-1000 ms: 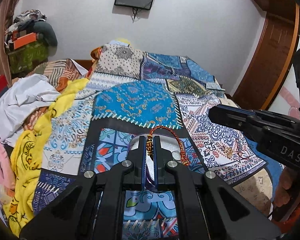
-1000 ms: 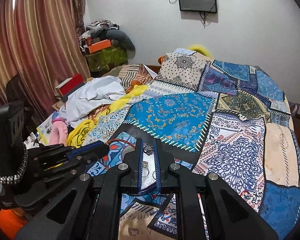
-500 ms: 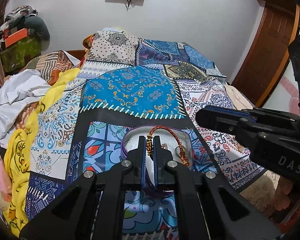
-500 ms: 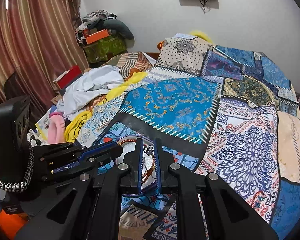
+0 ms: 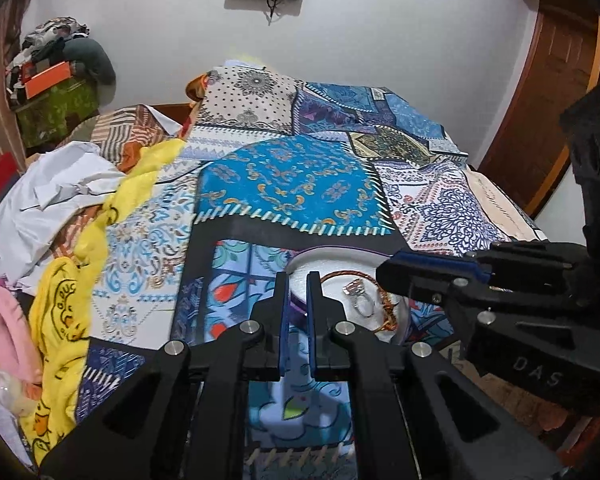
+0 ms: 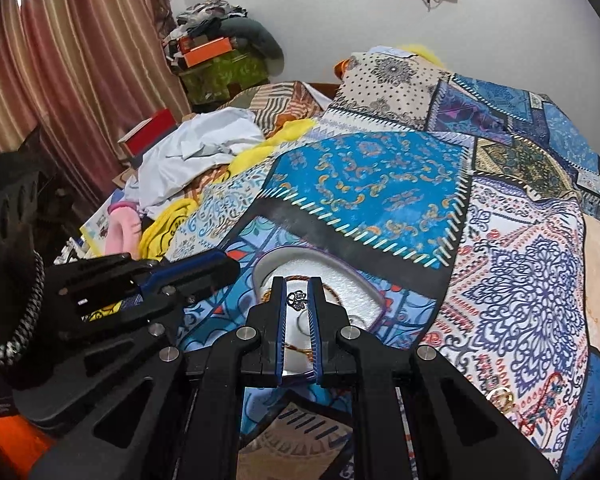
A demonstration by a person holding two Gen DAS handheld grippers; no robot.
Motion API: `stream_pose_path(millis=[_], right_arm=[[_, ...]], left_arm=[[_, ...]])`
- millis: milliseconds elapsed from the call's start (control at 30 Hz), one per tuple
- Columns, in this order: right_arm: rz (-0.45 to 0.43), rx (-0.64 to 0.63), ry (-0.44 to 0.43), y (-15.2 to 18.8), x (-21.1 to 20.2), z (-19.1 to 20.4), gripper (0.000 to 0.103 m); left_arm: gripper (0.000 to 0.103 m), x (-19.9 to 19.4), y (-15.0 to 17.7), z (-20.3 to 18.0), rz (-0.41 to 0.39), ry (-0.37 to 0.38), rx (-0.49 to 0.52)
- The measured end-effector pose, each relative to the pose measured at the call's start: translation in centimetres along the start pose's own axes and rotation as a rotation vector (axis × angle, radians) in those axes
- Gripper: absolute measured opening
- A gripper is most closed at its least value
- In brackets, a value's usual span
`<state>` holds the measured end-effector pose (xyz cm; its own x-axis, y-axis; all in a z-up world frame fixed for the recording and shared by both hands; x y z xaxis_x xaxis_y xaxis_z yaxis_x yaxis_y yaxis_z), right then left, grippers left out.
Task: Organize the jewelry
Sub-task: 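Carry the beaded bracelet over the heart tin and open the left gripper, then move the left gripper to the red string bracelets and gold rings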
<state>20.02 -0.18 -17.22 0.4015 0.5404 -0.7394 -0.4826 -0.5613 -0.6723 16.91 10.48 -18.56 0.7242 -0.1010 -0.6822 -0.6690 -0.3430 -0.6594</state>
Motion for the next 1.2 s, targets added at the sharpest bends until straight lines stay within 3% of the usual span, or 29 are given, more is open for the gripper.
stream_pose_path(millis=[433, 600, 667, 933, 1100, 1200], right_arm=[[0.043, -0.007, -0.025, 0.0, 0.5, 1.1, 0.01], [0.045, -0.013, 0.0, 0.0, 0.2, 1.2, 0.032], [0.038, -0.012, 0.009, 0.0, -0.2, 1.1, 0.035], [0.004, -0.008, 0.045, 0.1, -2.4, 0.5, 0.035], [-0.024, 0.011, 0.079, 0.7, -4.4, -0.5, 0.035], [-0.04, 0.021, 0.103, 1.0, -5.7, -1.2, 0.035]], left_arm=[[0.008, -1.1, 0.6, 1.2, 0.003, -0.037, -0.018], [0.012, -1.6, 0.7, 1.0, 0.0, -0.041, -0.015], [0.012, -1.9, 0.7, 0.9, -0.001, -0.043, -0.012], [0.013, -3.0, 0.5, -0.5, -0.016, -0.041, 0.012], [0.024, -3.8, 0.5, -2.1, -0.034, -0.035, 0.038], [0.025, -4.2, 0.4, -3.4, -0.041, -0.026, 0.059]])
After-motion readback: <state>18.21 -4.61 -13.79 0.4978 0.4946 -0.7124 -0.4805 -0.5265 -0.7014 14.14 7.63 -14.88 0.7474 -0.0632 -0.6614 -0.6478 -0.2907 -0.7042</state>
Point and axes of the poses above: each gripper's, at about its wrist camera, not at the fingertips, and x roughly the way its jaws point, z to its left, y to its underside, the point moved 3 cm from there along x, roughly the way its jaws point, and after that the axes turned 12 degrees about -x, right-handed, at the moved point
